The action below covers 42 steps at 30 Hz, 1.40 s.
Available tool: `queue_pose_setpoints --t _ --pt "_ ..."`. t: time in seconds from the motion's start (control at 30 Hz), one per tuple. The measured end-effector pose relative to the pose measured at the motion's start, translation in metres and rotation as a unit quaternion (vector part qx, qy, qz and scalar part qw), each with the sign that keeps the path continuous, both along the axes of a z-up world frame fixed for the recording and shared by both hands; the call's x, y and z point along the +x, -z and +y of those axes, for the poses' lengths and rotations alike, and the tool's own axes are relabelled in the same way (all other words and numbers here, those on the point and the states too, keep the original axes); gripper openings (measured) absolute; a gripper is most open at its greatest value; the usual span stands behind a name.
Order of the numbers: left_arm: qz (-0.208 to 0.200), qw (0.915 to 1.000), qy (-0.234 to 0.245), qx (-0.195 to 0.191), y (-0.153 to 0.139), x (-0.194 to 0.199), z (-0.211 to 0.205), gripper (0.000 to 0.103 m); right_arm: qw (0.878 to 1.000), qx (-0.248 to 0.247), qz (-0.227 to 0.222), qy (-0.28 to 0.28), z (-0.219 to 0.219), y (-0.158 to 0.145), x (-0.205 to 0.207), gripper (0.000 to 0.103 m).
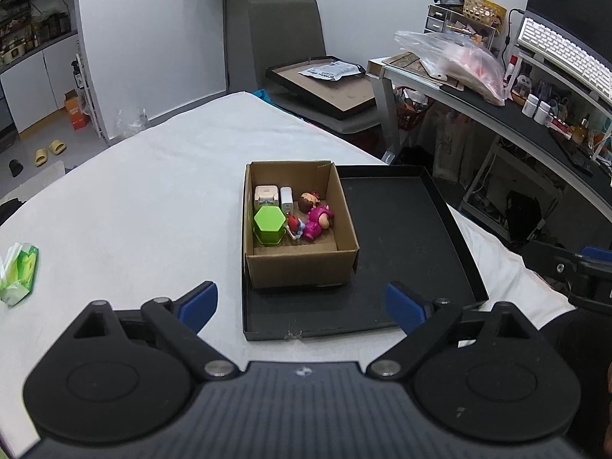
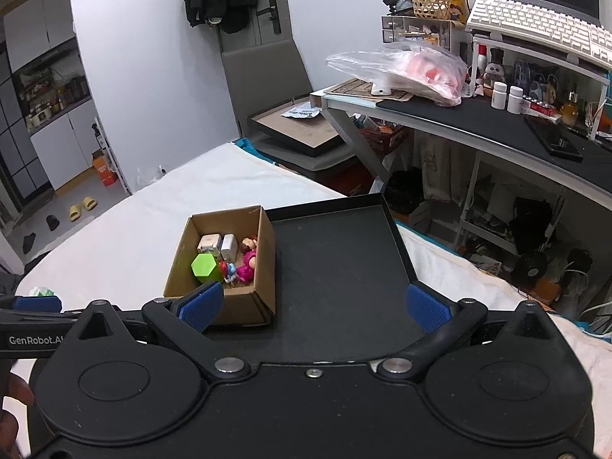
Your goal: Organize rigid objects
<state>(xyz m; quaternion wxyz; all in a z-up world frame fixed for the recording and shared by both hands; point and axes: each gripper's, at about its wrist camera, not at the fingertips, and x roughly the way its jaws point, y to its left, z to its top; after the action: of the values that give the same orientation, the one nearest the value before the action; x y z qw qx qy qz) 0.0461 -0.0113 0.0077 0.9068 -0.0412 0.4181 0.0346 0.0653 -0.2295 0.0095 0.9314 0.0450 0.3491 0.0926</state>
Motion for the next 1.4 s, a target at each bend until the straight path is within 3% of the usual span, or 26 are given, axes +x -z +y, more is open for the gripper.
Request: queue_pose_setpoints --t 0.37,1.4 --pt "-0.004 0.9997 -0.005 0.022 -0.007 -0.02 -0.004 0.094 1.0 -0.008 -0.003 -0.017 -0.001 -0.006 -0.017 0.103" --pt "-0.008 0.9999 0.001 0.012 -0.012 -0.029 -0.01 0.094 0.999 -0.014 -0.013 -0.025 -0.005 -0.015 -0.032 0.103"
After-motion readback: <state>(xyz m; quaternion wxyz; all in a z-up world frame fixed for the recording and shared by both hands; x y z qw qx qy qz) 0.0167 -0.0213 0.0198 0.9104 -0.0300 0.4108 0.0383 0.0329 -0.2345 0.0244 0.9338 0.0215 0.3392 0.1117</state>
